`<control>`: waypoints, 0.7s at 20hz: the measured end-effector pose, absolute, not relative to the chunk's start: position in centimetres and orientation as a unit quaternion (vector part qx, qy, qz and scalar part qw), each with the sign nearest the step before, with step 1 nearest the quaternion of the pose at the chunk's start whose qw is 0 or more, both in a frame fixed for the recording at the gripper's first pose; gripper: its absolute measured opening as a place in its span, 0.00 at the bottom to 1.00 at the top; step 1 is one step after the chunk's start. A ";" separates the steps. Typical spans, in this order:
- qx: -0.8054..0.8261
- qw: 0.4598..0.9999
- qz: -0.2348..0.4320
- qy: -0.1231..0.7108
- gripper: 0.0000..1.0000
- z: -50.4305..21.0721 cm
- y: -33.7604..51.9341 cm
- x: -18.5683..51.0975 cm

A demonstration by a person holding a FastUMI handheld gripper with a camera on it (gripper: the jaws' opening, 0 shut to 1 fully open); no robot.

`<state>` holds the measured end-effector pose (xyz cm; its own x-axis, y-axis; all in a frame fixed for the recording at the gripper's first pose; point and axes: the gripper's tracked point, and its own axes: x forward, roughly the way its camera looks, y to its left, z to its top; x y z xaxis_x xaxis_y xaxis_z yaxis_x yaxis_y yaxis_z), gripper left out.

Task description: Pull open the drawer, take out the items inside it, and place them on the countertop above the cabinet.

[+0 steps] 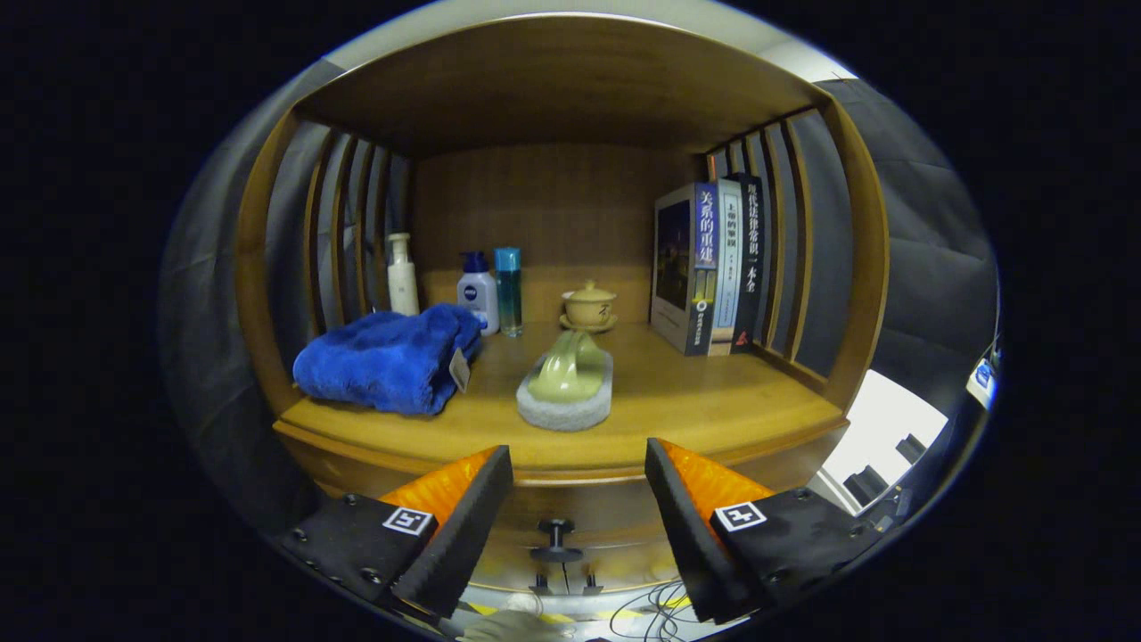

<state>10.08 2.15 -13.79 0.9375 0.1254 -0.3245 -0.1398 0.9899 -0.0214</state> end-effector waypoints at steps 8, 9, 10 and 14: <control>-0.037 0.994 0.040 0.091 0.99 -3.6 -1.0 12.5; -0.031 0.995 0.042 0.085 0.99 -2.7 -1.0 12.5; -0.026 0.996 0.043 0.079 0.99 -1.7 -1.2 12.5; -0.025 0.998 0.039 0.052 0.99 2.3 -2.1 12.1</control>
